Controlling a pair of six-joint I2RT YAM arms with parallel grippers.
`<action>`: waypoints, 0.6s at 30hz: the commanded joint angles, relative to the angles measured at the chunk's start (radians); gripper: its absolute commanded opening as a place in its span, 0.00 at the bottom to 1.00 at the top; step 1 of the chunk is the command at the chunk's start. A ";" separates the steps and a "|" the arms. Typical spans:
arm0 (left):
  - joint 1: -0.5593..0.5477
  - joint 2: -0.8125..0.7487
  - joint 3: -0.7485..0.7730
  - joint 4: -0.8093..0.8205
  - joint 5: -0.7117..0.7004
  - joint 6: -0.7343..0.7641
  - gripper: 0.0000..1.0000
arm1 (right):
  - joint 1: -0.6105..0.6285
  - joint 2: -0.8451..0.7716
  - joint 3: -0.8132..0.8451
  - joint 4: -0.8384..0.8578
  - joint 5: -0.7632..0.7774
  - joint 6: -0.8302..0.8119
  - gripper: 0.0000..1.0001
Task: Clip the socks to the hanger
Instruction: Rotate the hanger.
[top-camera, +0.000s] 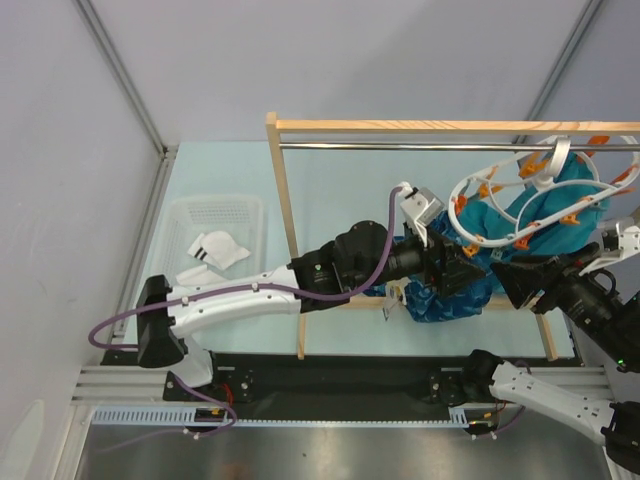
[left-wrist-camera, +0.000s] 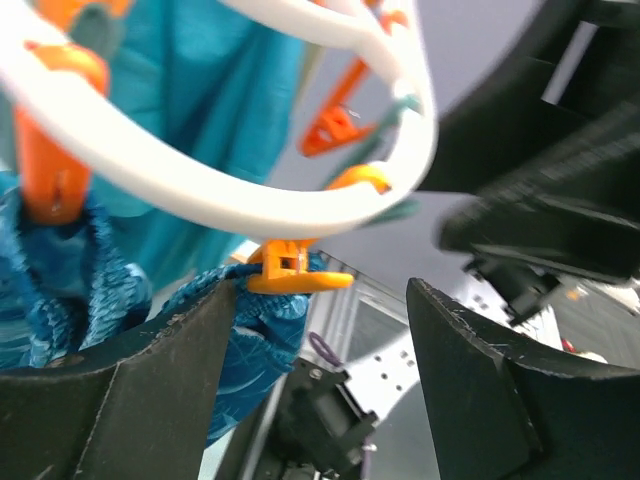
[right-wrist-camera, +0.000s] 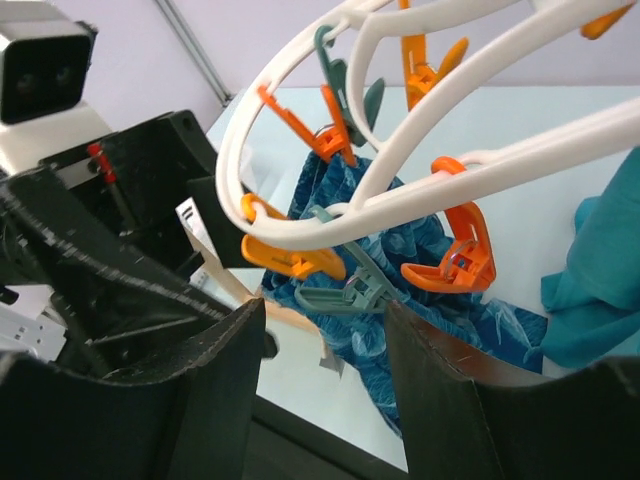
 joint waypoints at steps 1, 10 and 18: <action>0.040 0.016 0.043 -0.001 -0.065 -0.028 0.76 | 0.004 0.032 0.011 0.018 -0.020 -0.049 0.57; 0.169 0.008 0.075 -0.084 -0.082 0.006 0.73 | 0.004 0.097 0.036 0.055 -0.050 -0.038 0.58; 0.251 0.084 0.228 -0.176 0.028 0.085 0.72 | 0.004 0.140 0.098 0.046 0.015 0.028 0.65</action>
